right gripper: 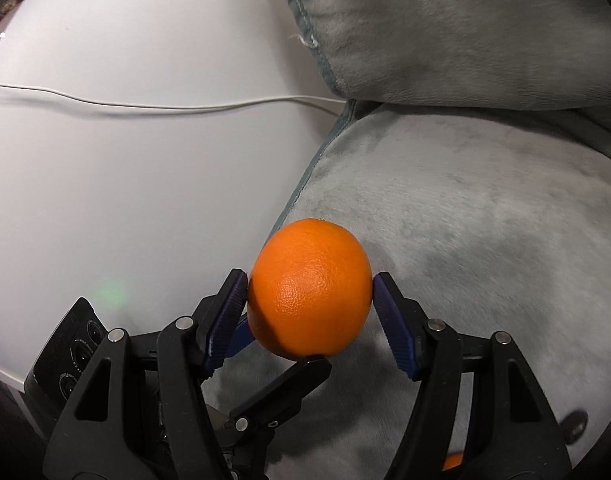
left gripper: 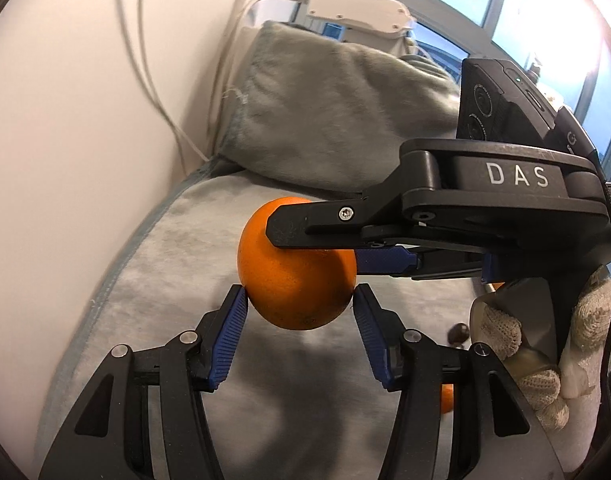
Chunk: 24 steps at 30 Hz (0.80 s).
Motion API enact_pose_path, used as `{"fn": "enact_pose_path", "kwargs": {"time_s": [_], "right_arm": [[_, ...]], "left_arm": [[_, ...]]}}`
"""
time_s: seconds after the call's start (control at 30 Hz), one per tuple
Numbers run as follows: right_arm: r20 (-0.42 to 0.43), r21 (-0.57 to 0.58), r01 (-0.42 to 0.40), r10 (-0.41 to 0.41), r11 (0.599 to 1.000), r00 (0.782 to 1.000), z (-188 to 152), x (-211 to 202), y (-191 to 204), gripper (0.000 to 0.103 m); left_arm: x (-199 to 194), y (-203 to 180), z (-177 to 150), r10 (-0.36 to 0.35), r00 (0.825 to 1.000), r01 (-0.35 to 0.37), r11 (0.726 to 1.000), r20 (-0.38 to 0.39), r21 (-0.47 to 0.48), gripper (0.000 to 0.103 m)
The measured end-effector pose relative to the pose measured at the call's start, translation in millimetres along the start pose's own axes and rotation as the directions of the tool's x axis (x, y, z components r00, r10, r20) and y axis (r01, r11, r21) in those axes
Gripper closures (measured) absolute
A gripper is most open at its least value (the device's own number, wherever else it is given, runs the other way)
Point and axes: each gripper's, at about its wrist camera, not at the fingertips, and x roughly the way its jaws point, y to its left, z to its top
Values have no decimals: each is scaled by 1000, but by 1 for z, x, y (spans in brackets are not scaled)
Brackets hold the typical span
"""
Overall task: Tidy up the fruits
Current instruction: 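Carry the orange onto the plate beside the first and open the left tool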
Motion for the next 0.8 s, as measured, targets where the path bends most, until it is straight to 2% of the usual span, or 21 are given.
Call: {"fn": "enact_pose_path", "kwargs": {"time_s": [0.37,0.8], "right_arm": [[74,14,17,-18,1000,997,-24,-56,-14,35],[185,101,68,-86,993,979,-61,-140,-57,35]], "left_arm": [[-5,-55,-9,-48,999,47,997,12,68,49],[4,-140,-20,-167,985,170,970,-34,173,49]]}}
